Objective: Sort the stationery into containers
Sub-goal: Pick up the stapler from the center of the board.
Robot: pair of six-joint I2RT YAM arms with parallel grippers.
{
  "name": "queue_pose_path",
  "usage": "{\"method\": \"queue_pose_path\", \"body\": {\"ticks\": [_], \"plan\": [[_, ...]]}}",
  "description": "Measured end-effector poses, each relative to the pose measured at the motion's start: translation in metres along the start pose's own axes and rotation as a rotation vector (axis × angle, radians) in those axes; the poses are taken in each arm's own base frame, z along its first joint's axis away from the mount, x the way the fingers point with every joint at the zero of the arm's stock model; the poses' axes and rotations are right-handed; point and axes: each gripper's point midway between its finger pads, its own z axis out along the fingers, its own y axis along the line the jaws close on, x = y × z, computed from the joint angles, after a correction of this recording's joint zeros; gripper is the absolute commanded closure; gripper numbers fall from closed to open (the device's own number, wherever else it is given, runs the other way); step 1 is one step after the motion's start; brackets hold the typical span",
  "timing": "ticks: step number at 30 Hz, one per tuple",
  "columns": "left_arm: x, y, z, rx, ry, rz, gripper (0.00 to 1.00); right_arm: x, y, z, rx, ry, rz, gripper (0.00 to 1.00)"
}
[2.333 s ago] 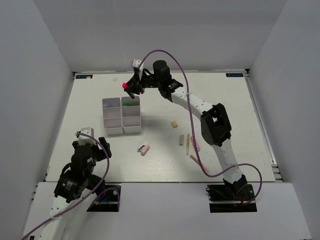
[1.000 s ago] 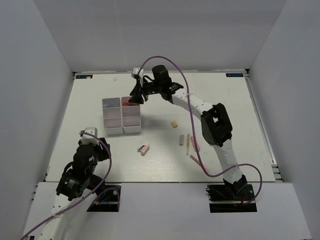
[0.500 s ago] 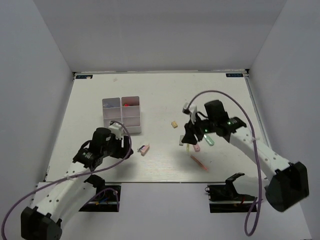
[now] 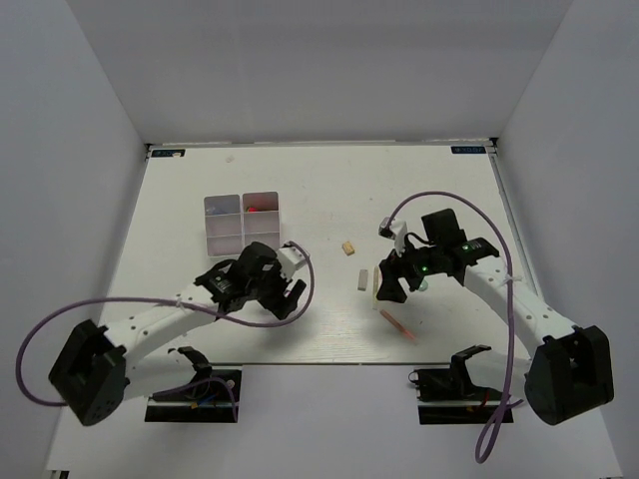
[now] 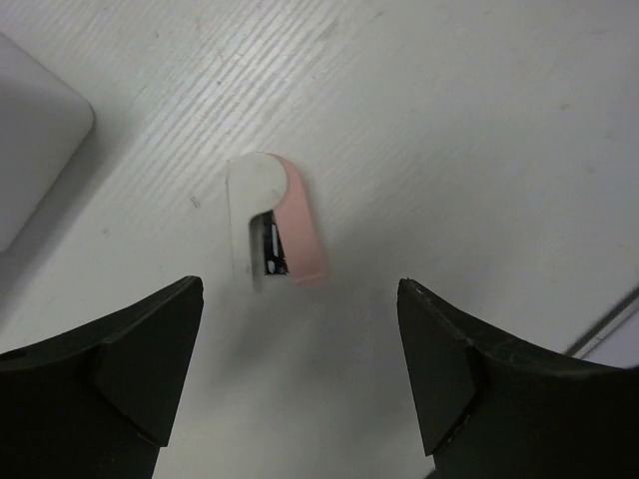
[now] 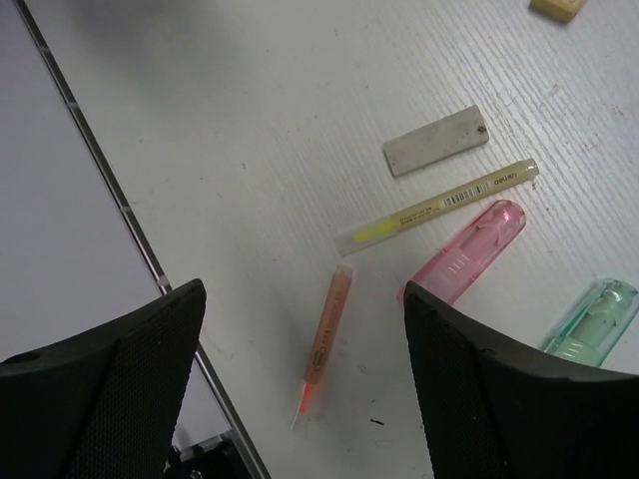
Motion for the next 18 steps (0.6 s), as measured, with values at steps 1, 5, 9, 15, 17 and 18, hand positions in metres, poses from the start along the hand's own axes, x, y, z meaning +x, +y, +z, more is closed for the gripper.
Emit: {"method": "queue_pose_path", "body": {"ticks": [1,5,9,15,17,18], "plan": [[0.002,0.003,0.005,-0.015,0.024,0.018,0.11,0.001,0.000,0.000,0.000,0.005,0.004,0.18],[0.007,0.018,0.020,-0.083,0.090,0.085,0.11,0.001,0.000,-0.001,-0.002,0.016,0.008,0.18],[0.001,0.025,0.029,-0.113,0.111,0.120,0.11,0.001,0.000,-0.002,-0.004,0.018,0.000,0.18],[-0.005,0.024,0.051,-0.121,0.143,0.146,0.11,0.002,0.000,-0.002,-0.005,0.022,-0.001,0.18],[-0.004,0.022,0.056,-0.118,0.156,0.145,0.12,0.002,0.000,-0.003,-0.005,0.023,0.000,0.18],[-0.004,0.022,0.058,-0.119,0.162,0.144,0.12,0.002,0.000,-0.003,-0.005,0.023,0.000,0.18]]}}
